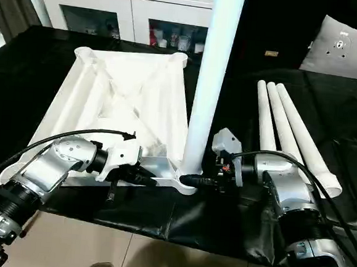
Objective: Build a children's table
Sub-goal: Rotate leg to tighten
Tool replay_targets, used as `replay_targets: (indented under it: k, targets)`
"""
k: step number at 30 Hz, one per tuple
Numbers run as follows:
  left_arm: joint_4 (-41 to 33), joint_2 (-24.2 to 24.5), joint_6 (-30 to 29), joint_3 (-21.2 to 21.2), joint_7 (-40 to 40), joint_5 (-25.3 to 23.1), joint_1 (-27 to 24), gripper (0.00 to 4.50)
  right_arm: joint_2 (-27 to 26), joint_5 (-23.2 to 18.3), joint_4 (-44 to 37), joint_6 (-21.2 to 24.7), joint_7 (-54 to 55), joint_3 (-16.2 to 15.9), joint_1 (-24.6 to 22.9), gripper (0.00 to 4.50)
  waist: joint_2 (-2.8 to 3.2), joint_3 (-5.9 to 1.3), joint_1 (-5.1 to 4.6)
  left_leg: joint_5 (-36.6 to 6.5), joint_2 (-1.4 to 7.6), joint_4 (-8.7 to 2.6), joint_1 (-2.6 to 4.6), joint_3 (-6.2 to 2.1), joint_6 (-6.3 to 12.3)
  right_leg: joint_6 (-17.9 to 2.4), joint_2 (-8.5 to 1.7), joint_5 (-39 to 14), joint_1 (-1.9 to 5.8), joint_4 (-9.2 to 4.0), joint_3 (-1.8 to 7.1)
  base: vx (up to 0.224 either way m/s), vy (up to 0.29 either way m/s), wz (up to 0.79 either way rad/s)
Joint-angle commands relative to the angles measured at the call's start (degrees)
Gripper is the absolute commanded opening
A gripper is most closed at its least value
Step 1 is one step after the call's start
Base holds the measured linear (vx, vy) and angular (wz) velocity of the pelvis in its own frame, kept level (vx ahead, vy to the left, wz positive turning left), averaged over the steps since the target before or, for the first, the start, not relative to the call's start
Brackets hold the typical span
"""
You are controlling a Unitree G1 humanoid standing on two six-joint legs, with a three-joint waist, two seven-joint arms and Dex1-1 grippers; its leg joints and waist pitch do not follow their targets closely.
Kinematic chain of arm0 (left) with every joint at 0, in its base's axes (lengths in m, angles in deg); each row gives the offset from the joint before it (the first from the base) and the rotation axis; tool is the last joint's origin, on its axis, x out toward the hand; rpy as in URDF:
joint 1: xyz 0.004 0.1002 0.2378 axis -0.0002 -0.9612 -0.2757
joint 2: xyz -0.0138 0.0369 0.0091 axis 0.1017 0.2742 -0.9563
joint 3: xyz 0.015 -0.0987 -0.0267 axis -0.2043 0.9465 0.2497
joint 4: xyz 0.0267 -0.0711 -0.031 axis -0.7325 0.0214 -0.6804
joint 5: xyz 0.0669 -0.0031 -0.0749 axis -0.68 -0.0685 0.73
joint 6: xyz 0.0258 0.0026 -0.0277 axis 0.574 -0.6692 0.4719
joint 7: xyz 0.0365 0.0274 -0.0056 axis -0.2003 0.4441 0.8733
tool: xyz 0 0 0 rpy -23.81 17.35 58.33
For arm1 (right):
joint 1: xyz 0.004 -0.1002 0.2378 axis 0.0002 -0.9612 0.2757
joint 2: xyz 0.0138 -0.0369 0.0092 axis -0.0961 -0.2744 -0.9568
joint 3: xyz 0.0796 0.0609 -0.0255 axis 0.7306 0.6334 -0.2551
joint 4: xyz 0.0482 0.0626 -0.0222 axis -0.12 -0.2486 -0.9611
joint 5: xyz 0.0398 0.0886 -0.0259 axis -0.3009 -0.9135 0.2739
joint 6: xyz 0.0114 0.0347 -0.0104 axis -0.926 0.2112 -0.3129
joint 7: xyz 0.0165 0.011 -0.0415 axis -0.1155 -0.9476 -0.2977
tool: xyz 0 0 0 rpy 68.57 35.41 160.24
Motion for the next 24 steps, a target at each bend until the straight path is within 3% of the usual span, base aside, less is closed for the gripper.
replay_targets:
  k: [1,8,14,18,21,23,24]
  targets:
    - [-1.86,0.10,2.11,-0.84,-2.26,0.16,0.46,0.00,0.65,0.65,0.27,-0.31,-0.04,-0.10,0.59,3.05,-0.46,-4.90,-0.17,-5.73,0.98,-3.53,-0.39,1.42,4.84,-10.98,-3.47,-14.08,4.73,-3.84,1.98,0.000,0.000,0.00]
    - [-1.94,0.08,1.77,-0.70,-2.11,0.30,0.28,0.00,0.12,0.06,-0.06,0.85,0.10,0.24,0.32,2.68,-0.43,-4.94,-0.14,-5.50,0.92,-3.48,-0.42,1.43,4.76,-10.93,-3.42,-13.87,4.76,-3.85,1.97,0.000,0.000,0.00]
    - [-4.41,-2.52,-4.89,2.47,3.31,2.48,-0.46,0.00,-3.61,-0.09,-1.21,5.91,8.31,1.43,-1.76,2.65,-0.27,-4.81,-0.32,-5.92,0.92,-3.55,-0.44,1.39,4.37,-11.25,-3.42,-13.60,4.71,-3.92,1.94,0.000,0.000,0.00]
    - [-7.75,-6.84,-12.06,5.79,10.32,4.88,-0.98,0.00,-9.39,0.79,1.34,8.00,22.00,4.56,-1.22,2.65,-0.41,-4.36,-1.58,-7.92,0.50,-3.93,-0.44,1.37,2.04,-8.88,-3.42,-20.42,4.70,-4.64,1.69,0.000,0.000,0.00]
    - [-8.24,-13.40,-16.95,6.53,21.25,1.88,-0.16,0.00,-16.91,-1.09,5.98,10.33,37.51,10.11,1.28,2.65,-0.67,-4.25,-3.18,-8.83,0.29,-4.06,-0.68,1.20,1.64,-7.25,-3.49,-24.09,4.86,-5.05,1.45,0.000,0.000,0.00]
    - [-7.83,-15.22,-18.41,6.72,24.12,0.99,0.44,0.00,-18.05,-0.31,6.89,9.63,40.61,10.39,1.65,2.65,-0.61,-4.13,-3.60,-9.42,0.01,-3.80,-0.36,1.42,2.12,-6.14,-3.35,-26.52,4.45,-5.82,1.29,0.000,0.000,0.00]
    - [-6.78,-17.72,-19.69,6.86,29.14,-1.19,1.50,0.00,-19.66,0.90,7.94,9.21,45.28,10.84,2.07,2.65,-0.44,-4.18,-3.59,-9.04,-0.07,-3.80,-0.54,1.39,2.53,-5.76,-3.40,-26.92,4.54,-5.79,1.31,0.000,0.000,0.00]
